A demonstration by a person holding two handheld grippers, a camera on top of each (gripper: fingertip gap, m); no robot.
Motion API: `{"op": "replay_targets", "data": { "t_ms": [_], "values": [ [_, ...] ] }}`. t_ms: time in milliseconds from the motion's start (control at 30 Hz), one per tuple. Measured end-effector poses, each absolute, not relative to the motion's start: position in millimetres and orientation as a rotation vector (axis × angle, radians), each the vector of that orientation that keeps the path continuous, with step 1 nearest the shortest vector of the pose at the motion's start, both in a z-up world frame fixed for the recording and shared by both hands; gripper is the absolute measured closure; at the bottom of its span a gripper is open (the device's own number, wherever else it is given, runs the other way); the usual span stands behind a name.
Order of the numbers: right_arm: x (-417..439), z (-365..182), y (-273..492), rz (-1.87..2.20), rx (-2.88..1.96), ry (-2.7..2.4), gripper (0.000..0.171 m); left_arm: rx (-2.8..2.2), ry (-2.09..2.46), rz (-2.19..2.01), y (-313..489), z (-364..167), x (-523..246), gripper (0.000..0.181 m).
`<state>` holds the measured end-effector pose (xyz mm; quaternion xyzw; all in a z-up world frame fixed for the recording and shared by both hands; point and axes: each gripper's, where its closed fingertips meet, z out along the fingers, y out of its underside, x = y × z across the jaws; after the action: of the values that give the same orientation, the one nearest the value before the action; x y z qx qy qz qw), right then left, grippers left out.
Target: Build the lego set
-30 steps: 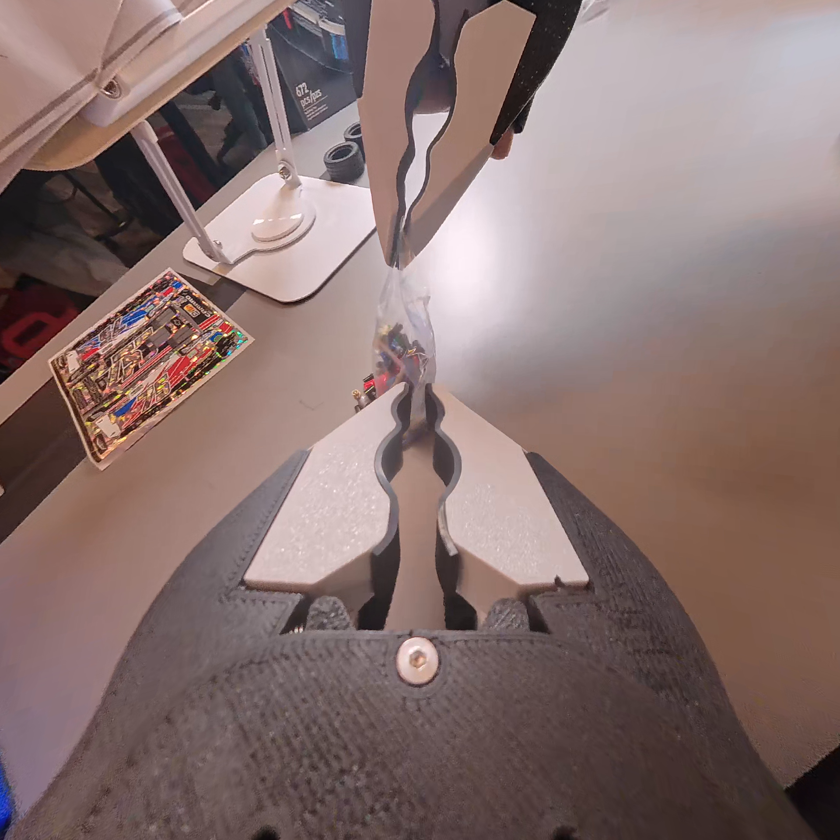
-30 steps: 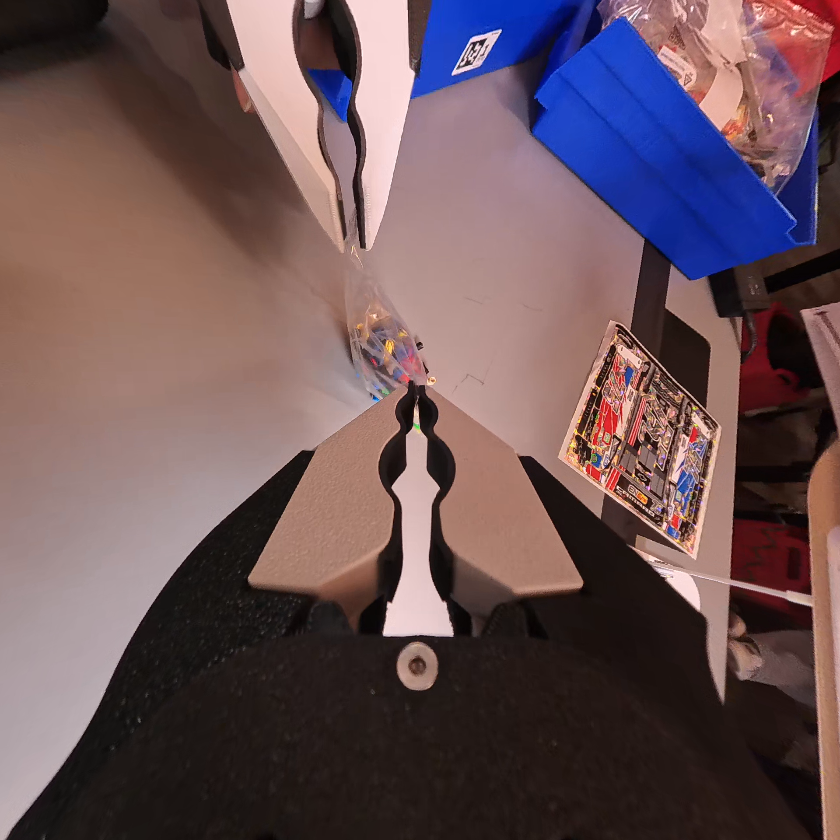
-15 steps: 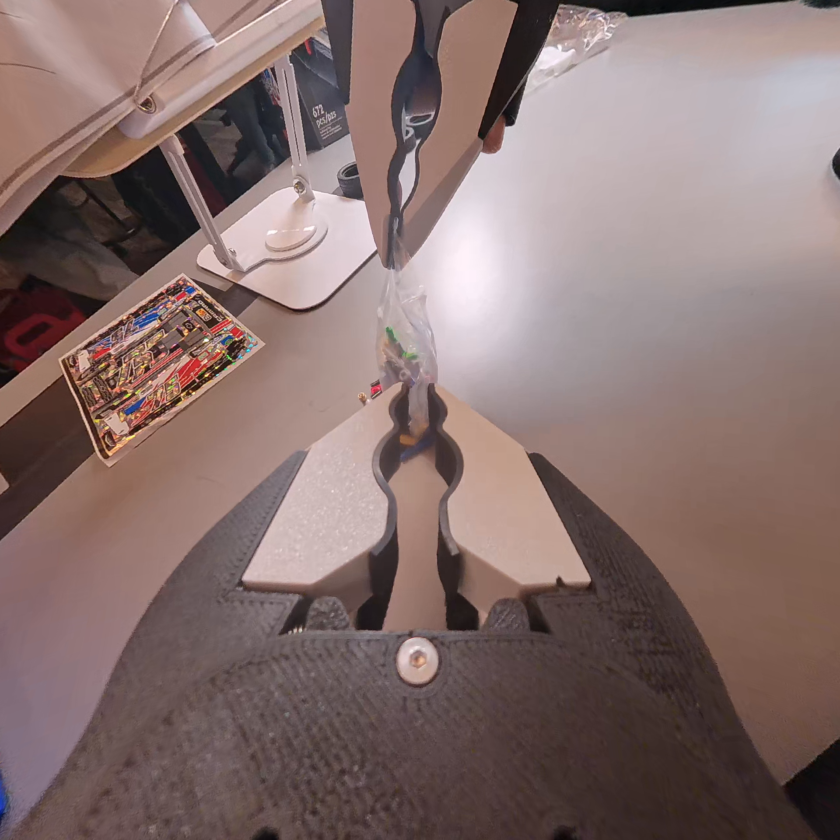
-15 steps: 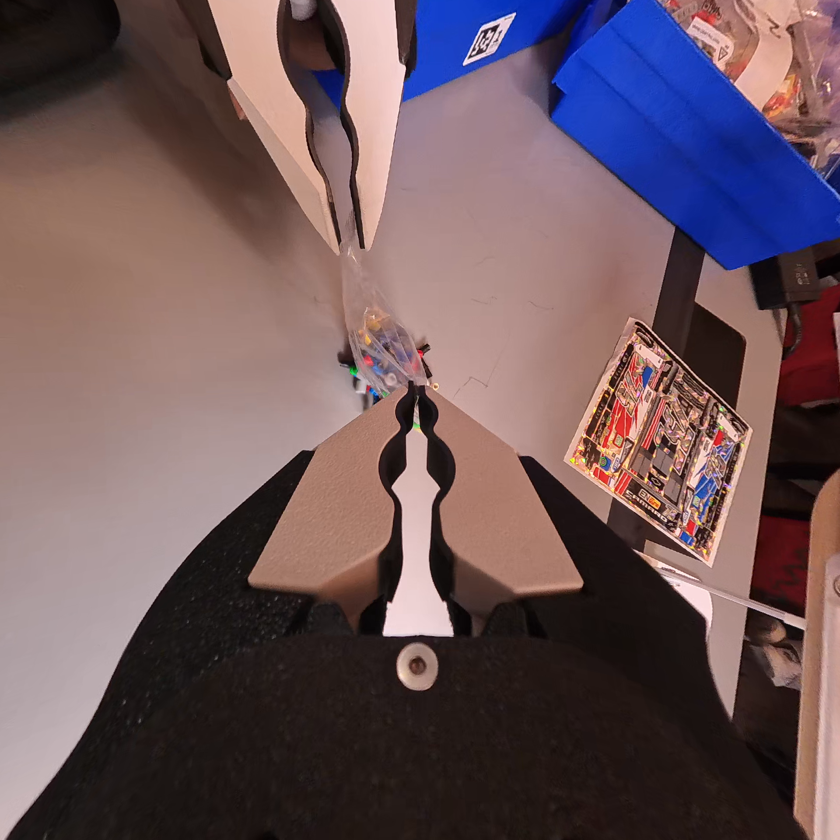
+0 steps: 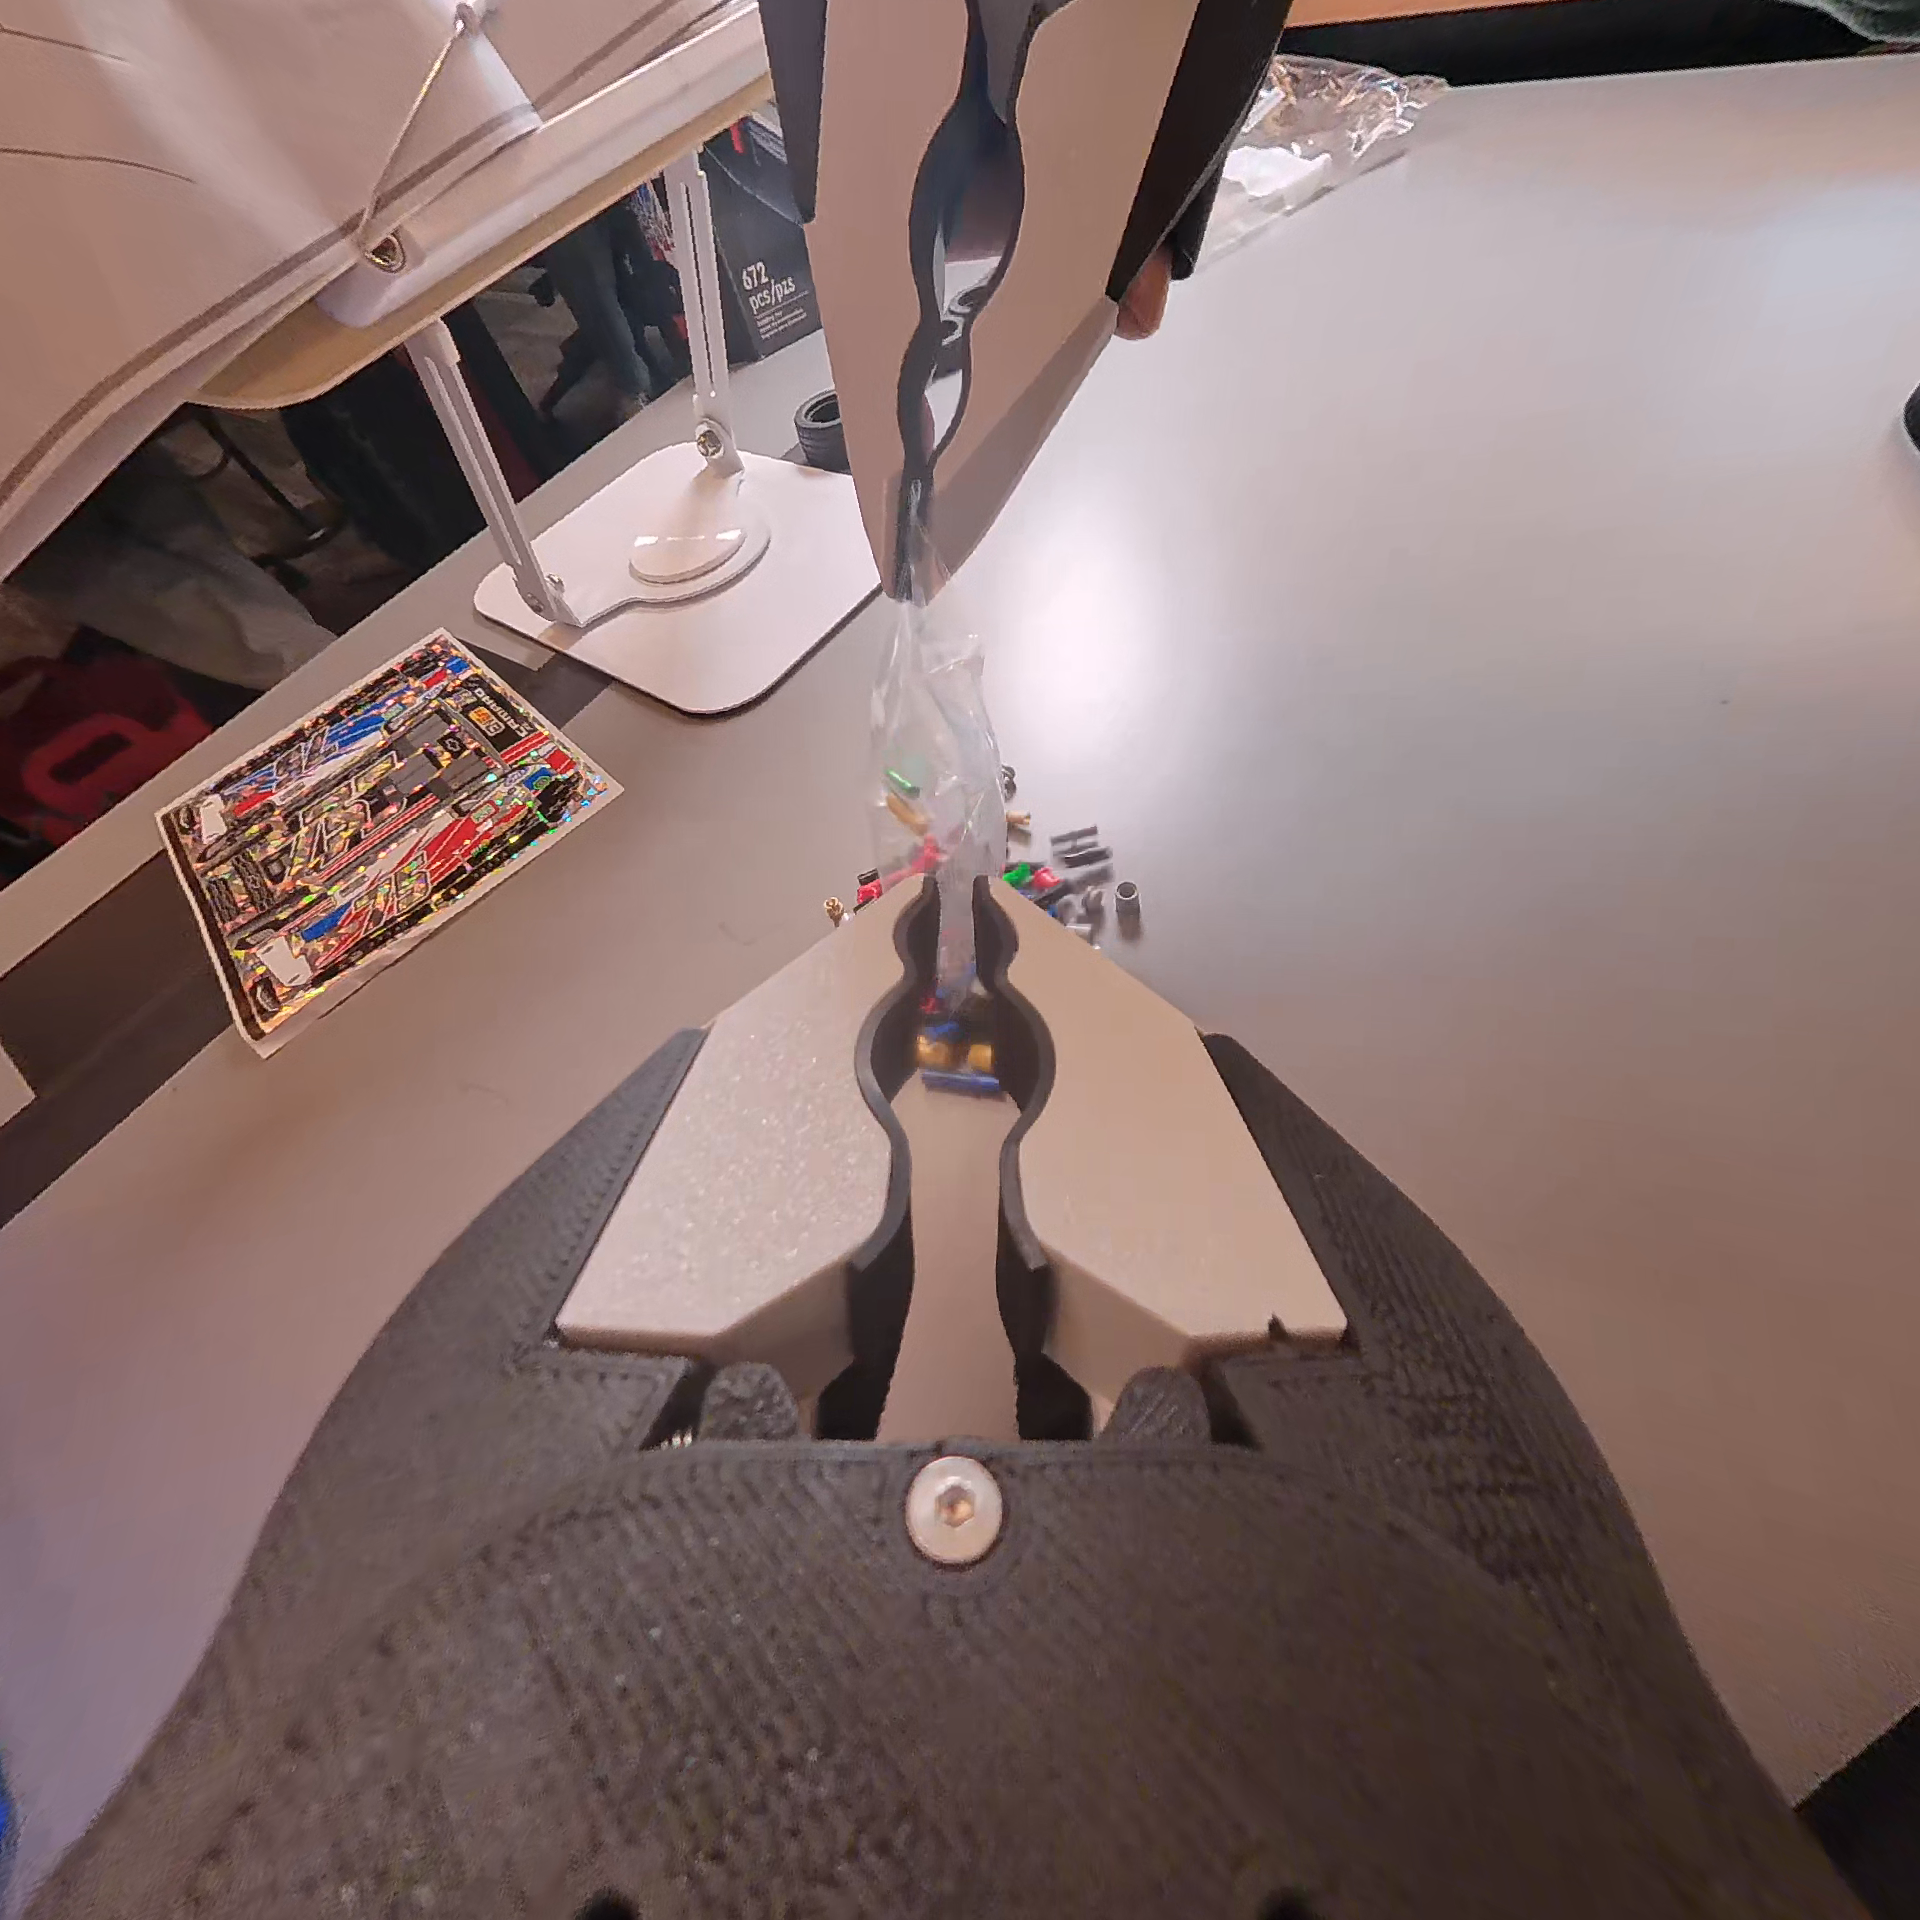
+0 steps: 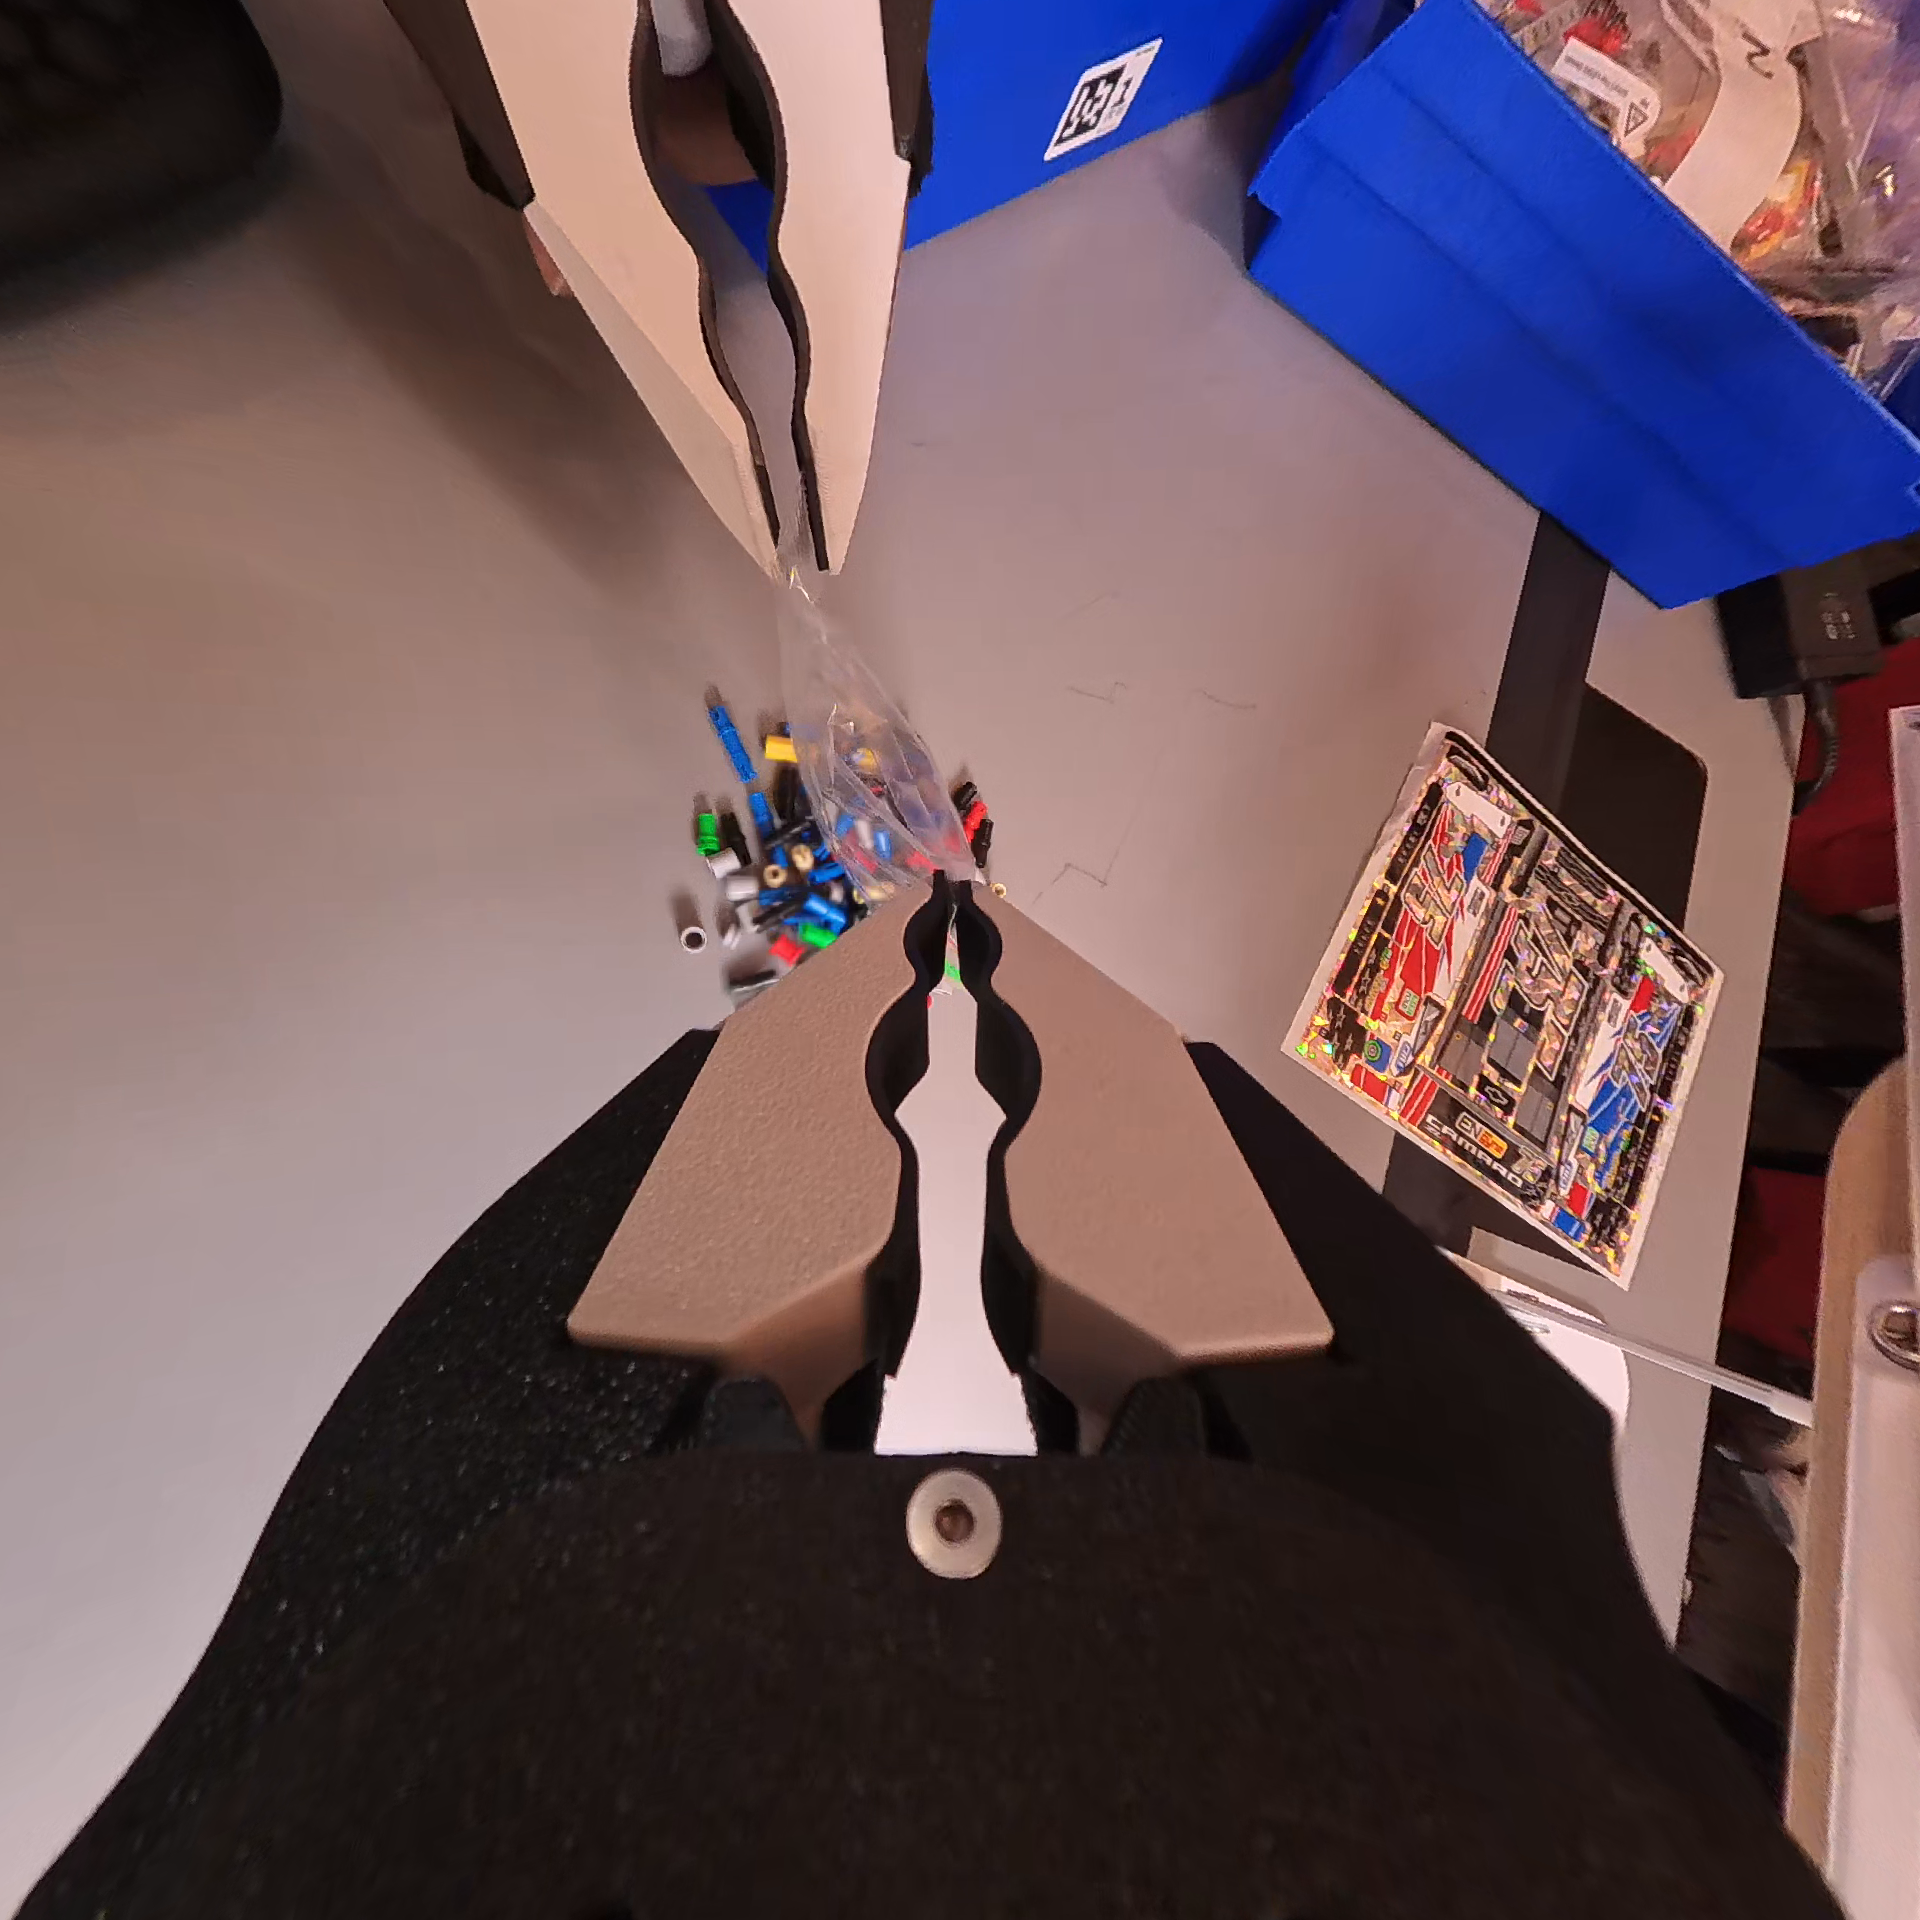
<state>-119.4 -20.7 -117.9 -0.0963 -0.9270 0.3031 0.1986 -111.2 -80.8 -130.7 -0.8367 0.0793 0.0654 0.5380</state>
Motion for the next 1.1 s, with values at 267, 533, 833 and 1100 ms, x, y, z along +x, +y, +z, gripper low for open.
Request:
{"op": "replay_targets", "data": {
  "t_ms": [267, 533, 833, 1100],
  "values": [
    [-119.9, -119.5, -18.1, 0.843, -0.280, -2.587, 0.171, -2.007, 0.186, 0.160, -81.1, -134.8, -113.1, 0.177],
    [-120.4, -113.5, -16.4, 0.845, -0.295, -2.565, 0.171, -1.978, 0.167, 0.183, -82.2, -127.2, -116.4, 0.172],
    [-114.8, -98.3, -10.4, 0.916, -0.340, -2.548, 0.171, -1.930, 0.133, 0.195, -82.7, -118.9, -121.6, 0.169],
    [-96.1, -88.1, 20.8, 0.990, -0.485, -2.477, 0.171, -1.949, 0.150, 0.197, -78.7, -124.2, -118.2, 0.167]
  ]
}}
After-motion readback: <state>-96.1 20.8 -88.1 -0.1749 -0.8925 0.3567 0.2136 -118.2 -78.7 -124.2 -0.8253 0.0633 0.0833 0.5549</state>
